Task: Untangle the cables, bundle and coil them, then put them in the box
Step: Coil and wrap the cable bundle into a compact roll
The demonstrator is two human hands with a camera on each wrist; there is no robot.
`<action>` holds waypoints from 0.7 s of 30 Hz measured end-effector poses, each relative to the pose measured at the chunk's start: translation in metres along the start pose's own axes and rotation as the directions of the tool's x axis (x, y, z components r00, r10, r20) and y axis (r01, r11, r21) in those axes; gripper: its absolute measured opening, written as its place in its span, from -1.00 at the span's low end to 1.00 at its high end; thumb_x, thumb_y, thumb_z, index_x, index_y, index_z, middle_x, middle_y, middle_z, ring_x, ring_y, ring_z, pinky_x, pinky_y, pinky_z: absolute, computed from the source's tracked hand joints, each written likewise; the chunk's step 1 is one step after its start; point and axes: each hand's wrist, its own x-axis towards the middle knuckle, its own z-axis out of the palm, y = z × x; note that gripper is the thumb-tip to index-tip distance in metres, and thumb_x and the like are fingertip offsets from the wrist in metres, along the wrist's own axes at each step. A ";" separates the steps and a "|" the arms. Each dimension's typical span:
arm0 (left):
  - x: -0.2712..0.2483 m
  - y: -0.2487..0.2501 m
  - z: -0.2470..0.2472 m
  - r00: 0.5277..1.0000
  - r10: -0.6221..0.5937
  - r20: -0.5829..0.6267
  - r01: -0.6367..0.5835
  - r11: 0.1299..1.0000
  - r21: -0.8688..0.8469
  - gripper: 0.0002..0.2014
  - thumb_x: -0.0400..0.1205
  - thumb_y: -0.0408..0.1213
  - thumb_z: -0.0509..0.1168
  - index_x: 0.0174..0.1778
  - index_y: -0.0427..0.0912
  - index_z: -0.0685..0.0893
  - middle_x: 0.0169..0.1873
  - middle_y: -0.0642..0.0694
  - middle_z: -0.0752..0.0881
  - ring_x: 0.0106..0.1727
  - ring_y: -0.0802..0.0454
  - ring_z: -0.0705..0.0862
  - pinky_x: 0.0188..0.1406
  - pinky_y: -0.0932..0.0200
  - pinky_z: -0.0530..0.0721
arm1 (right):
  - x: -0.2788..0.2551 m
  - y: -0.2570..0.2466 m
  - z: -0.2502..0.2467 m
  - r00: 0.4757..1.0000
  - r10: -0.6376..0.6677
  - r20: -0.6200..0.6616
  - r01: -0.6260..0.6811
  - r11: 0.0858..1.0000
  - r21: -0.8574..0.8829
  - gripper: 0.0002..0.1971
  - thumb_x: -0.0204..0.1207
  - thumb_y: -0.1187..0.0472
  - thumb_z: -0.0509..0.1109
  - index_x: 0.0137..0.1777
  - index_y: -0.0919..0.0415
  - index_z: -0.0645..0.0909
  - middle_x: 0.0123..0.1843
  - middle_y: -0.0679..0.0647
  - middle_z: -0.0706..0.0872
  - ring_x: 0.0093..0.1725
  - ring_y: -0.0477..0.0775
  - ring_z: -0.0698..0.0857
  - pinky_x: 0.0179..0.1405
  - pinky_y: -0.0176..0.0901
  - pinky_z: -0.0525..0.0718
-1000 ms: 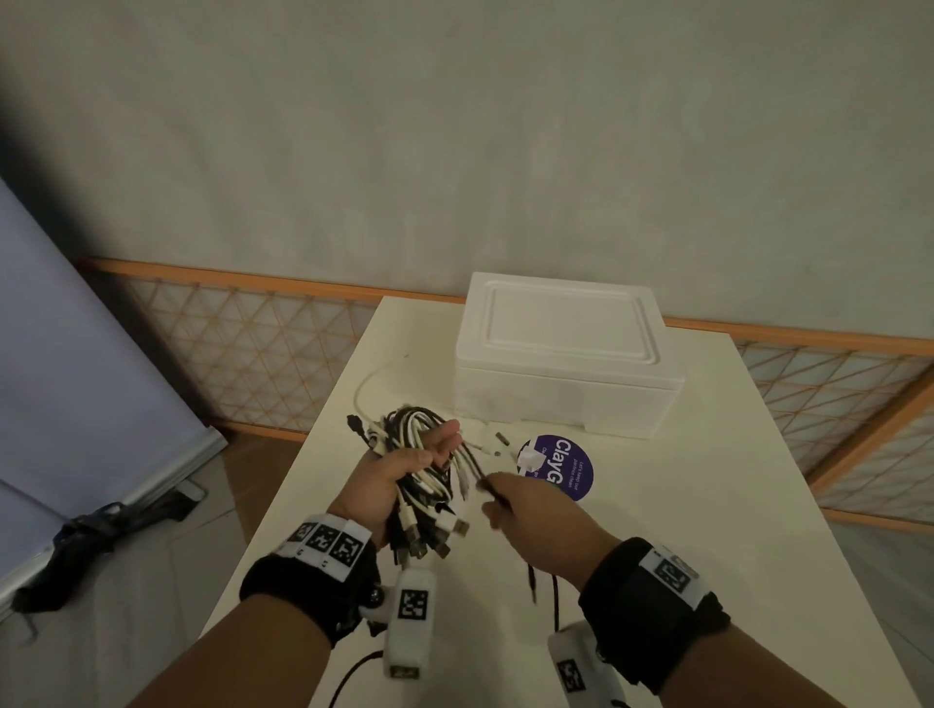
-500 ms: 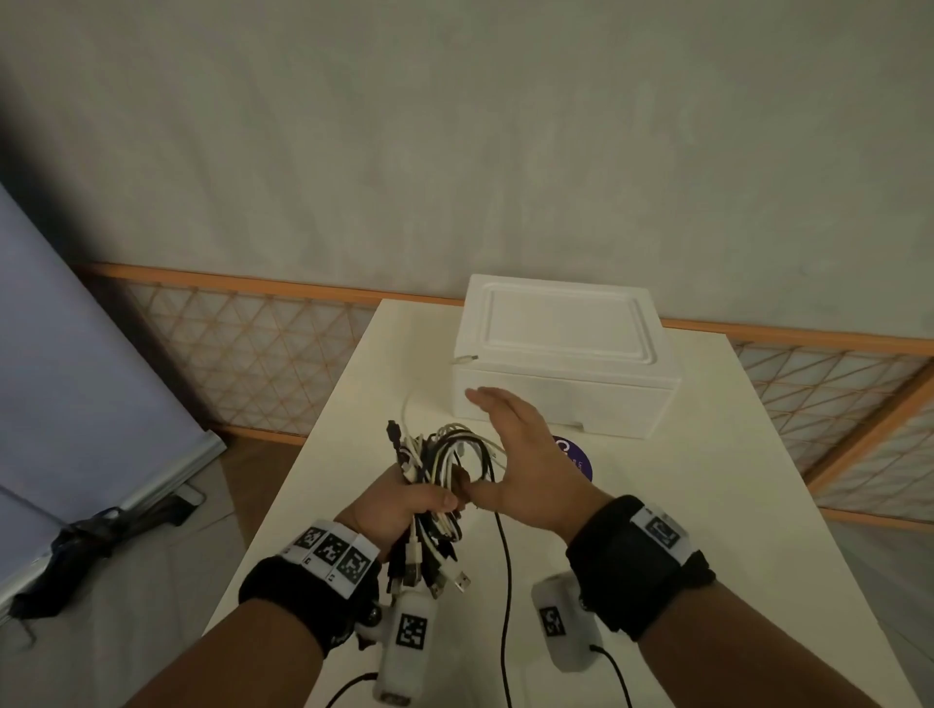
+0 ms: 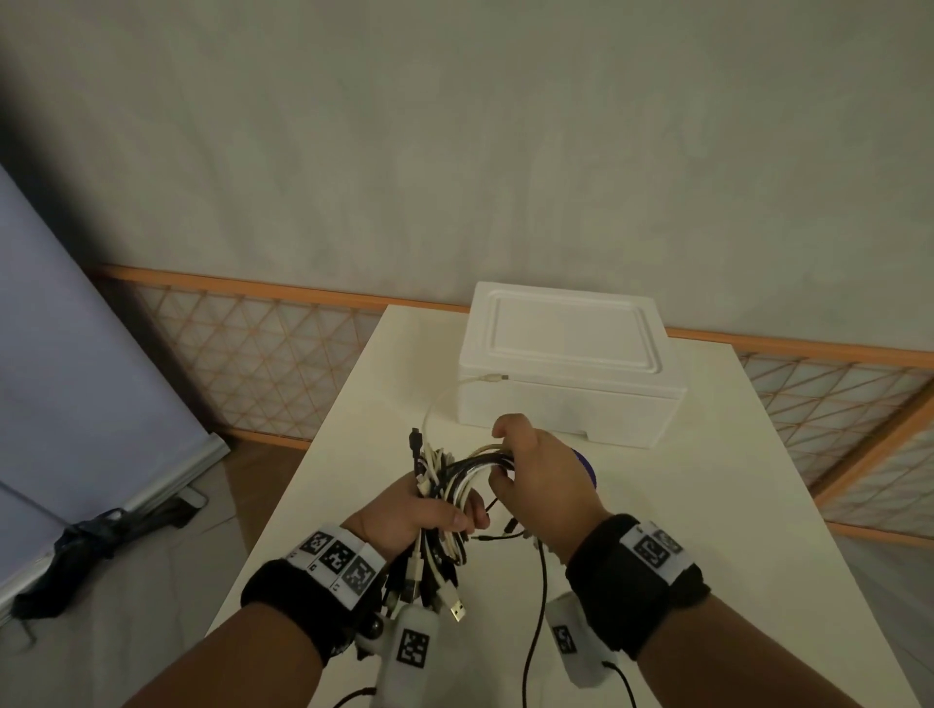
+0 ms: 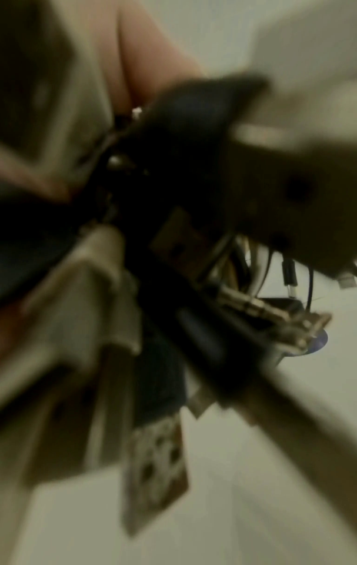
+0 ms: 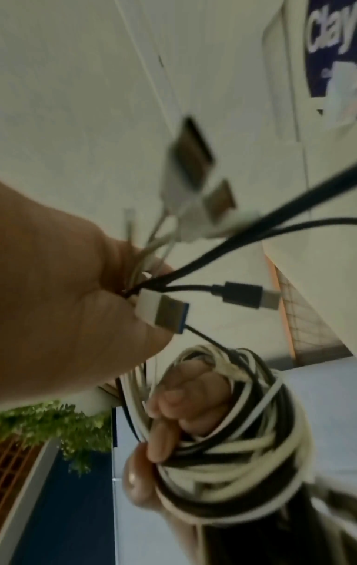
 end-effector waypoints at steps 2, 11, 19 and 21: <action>0.002 0.000 0.003 1.000 -0.002 0.021 0.002 1.000 0.002 -0.86 0.15 -0.23 0.46 -0.40 -0.10 0.83 -0.30 -0.06 0.80 -0.09 -0.02 0.73 0.06 0.11 0.66 | 0.001 0.003 0.002 0.975 -0.177 -0.137 0.157 0.977 -0.146 -0.41 0.20 0.36 0.52 0.24 0.13 0.41 -0.09 0.08 0.70 -0.14 0.14 0.68 -0.26 -0.06 0.68; 0.003 0.004 0.011 0.986 -0.061 0.154 0.050 0.996 0.074 -0.86 0.18 -0.24 0.46 -0.37 -0.05 0.81 -0.19 -0.10 0.80 -0.08 -0.01 0.71 0.01 0.15 0.63 | 0.030 0.009 -0.019 0.904 -0.398 0.156 0.427 0.847 -0.318 -0.34 0.16 0.34 0.58 0.30 -0.03 0.59 -0.23 0.04 0.57 -0.32 0.09 0.60 -0.52 -0.17 0.41; 0.007 0.004 0.014 0.967 0.021 0.252 -0.017 1.000 -0.021 -0.77 0.25 -0.29 0.42 -0.23 -0.33 0.71 -0.22 -0.06 0.80 -0.12 0.06 0.73 -0.01 0.19 0.62 | 0.028 0.018 -0.005 0.946 -0.323 0.023 0.321 0.926 -0.200 -0.95 0.30 0.10 0.36 -0.28 0.01 0.63 -0.02 -0.07 0.70 0.06 0.07 0.60 -0.04 -0.10 0.40; 0.006 0.005 0.015 0.964 0.045 0.263 -0.031 0.998 -0.056 -0.77 0.25 -0.31 0.41 -0.21 -0.33 0.71 -0.23 -0.07 0.79 -0.15 0.07 0.73 -0.01 0.16 0.63 | 0.026 0.020 -0.001 0.947 -0.314 0.063 0.320 0.936 -0.145 -0.96 0.33 0.20 0.31 -0.28 0.12 0.59 -0.26 -0.01 0.68 -0.17 0.11 0.66 -0.10 -0.15 0.50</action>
